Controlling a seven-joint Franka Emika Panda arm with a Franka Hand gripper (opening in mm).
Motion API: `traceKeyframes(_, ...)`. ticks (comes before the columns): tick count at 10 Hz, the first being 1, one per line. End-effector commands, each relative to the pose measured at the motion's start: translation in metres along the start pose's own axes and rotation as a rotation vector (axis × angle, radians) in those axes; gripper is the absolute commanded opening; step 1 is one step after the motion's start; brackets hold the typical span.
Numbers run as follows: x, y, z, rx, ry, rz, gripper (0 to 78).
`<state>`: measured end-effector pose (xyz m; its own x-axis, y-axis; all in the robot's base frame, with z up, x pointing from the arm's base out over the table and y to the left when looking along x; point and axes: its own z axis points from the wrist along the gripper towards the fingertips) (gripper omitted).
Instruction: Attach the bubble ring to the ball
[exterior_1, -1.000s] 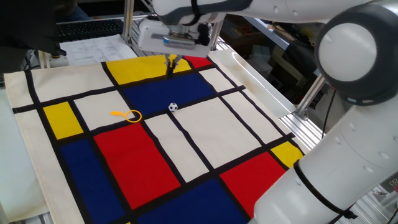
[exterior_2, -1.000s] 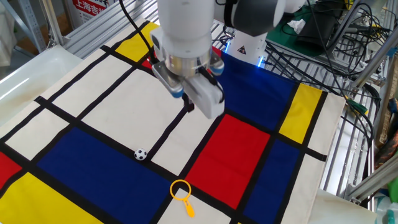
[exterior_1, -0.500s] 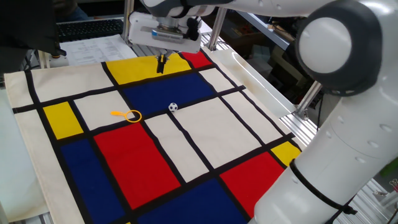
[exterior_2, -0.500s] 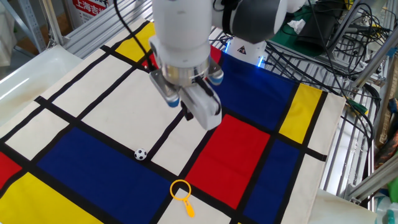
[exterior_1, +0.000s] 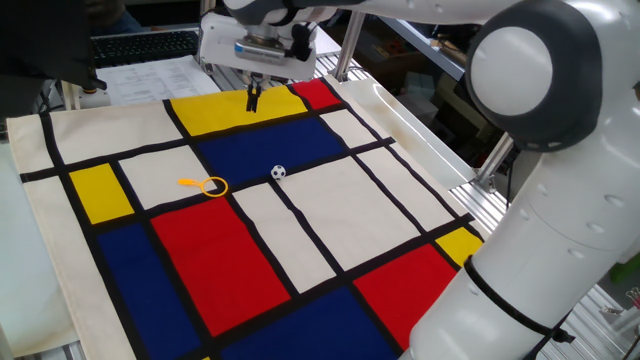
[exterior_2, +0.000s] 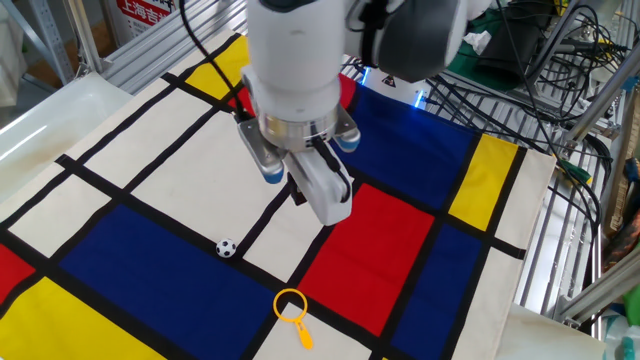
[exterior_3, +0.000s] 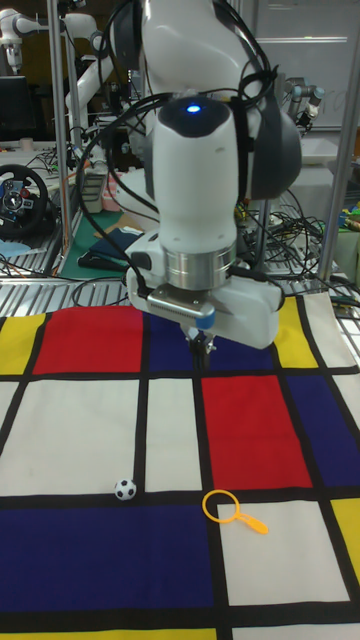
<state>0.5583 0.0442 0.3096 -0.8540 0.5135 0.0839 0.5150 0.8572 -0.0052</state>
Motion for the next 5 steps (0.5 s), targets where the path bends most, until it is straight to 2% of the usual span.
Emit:
traceKeyframes(1,-0.0006,0.0005,-0.0021,-0.024,-0.007,0.056,0.0)
traceKeyframes(3,-0.0006,0.0005,-0.0021,-0.069,0.014,0.086,0.0)
traceKeyframes(5,-0.0006,0.0005,-0.0021,-0.086,0.026,0.108,0.0)
